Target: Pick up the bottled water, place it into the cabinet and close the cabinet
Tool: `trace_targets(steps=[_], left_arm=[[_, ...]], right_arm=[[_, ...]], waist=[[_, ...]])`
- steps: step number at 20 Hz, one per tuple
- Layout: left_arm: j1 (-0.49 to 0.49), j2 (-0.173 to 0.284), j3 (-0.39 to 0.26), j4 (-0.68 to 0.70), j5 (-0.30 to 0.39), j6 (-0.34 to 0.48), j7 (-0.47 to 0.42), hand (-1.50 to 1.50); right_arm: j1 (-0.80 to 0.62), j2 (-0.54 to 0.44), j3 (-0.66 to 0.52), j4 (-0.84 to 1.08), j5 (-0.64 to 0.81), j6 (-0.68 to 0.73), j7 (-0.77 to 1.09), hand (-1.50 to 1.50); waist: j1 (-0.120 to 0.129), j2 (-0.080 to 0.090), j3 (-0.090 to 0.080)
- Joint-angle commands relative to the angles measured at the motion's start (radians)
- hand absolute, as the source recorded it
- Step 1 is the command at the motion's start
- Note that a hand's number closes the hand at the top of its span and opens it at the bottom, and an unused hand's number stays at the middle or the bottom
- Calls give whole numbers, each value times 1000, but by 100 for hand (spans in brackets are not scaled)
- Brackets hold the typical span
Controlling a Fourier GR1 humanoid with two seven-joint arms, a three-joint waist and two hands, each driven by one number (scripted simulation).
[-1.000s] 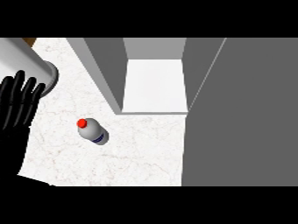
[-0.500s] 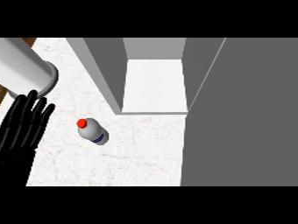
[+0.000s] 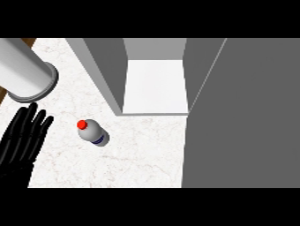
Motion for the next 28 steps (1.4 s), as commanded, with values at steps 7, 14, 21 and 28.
trace_targets(steps=[7,14,21,28], left_arm=[[-10,-52,38,206,-69,39,-169,-150],[-22,-41,107,415,-65,16,-324,-150],[-88,-62,138,694,-83,15,-502,-150],[-223,-42,263,1029,-25,-11,-714,-150]], right_arm=[[94,-14,19,-131,10,-5,7,-150],[229,-43,50,-140,44,52,-109,-150],[327,-50,93,-181,70,56,-149,-150],[410,-83,68,-165,31,100,-263,-150]], waist=[[0,2,0],[-5,1,0],[-10,1,-1],[-18,2,-1]])
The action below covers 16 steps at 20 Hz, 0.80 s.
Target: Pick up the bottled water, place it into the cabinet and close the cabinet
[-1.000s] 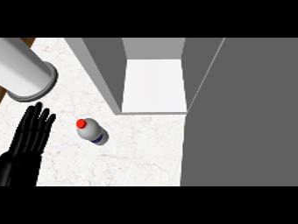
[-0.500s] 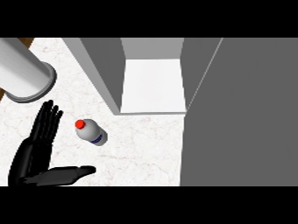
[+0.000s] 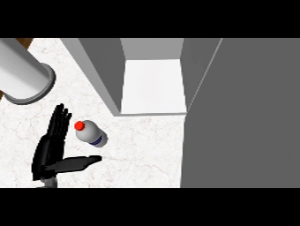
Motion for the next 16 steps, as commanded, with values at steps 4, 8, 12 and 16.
trace_targets(steps=[4,8,12,16], left_arm=[[-108,22,82,290,6,8,-173,-150],[-187,51,109,451,50,-84,-231,-150],[-227,45,91,598,49,-176,-322,-150],[-290,9,93,738,36,-179,-416,-150]], right_arm=[[43,-29,-29,-102,-55,12,14,-150],[114,-54,-34,-116,-56,38,-39,-150],[64,-11,76,-101,42,-17,1,-150],[125,-45,29,-89,2,8,-71,-150]], waist=[[8,2,0],[1,2,0],[5,5,-1],[-7,4,-1]])
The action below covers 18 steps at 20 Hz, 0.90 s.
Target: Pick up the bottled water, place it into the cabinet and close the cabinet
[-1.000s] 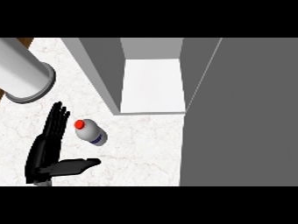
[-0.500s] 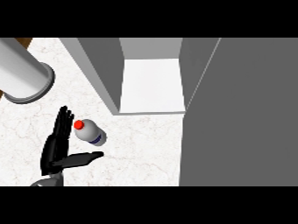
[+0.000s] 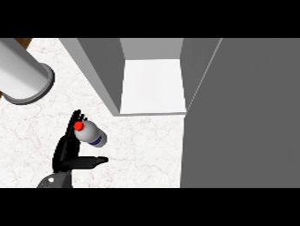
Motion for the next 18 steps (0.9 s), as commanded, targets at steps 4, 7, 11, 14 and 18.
trace_targets(steps=[4,7,11,14,18], left_arm=[[-95,-16,44,228,21,-45,-161,-150],[-153,-6,83,328,38,-36,-201,150],[-188,12,110,411,67,-115,-239,150],[-173,-9,93,442,49,-125,-299,150],[-241,20,112,487,63,-146,-292,150]], right_arm=[[105,-53,-51,-117,-59,29,-33,-150],[26,-31,-45,-75,-30,2,-23,-150],[42,-32,-2,-116,9,-17,23,-150],[29,-38,-29,-102,-38,-10,6,-150],[45,-33,6,-64,7,-5,-25,-150]], waist=[[-8,-1,0],[-2,3,0],[-4,5,-1],[2,4,0],[-9,5,-1]])
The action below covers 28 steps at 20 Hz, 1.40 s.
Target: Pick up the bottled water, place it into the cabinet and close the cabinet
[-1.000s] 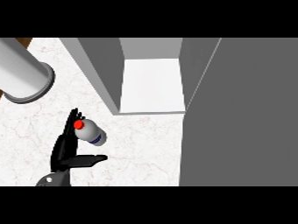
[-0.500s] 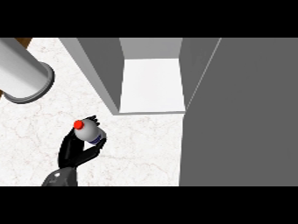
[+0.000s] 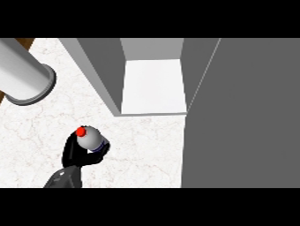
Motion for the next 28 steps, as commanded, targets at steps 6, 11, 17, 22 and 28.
trace_targets(steps=[6,11,17,22,28], left_arm=[[46,-58,-58,-1,26,-3,-117,150],[30,-58,-71,-59,30,-8,-68,150],[37,-59,-196,-183,153,-8,59,150],[42,-60,-331,-338,274,107,202,150],[-30,-60,-506,-488,325,385,276,150]], right_arm=[[55,-30,-59,-69,-57,15,-27,-150],[27,-26,-41,-88,-49,-6,20,-150],[24,-18,10,-105,-25,-19,65,-150],[33,-7,7,-11,-4,1,-48,-150],[22,-24,-31,-72,-59,-10,28,-150]], waist=[[6,-1,-9],[15,0,-9],[20,-4,-8],[13,-7,-7],[12,-3,-8]])
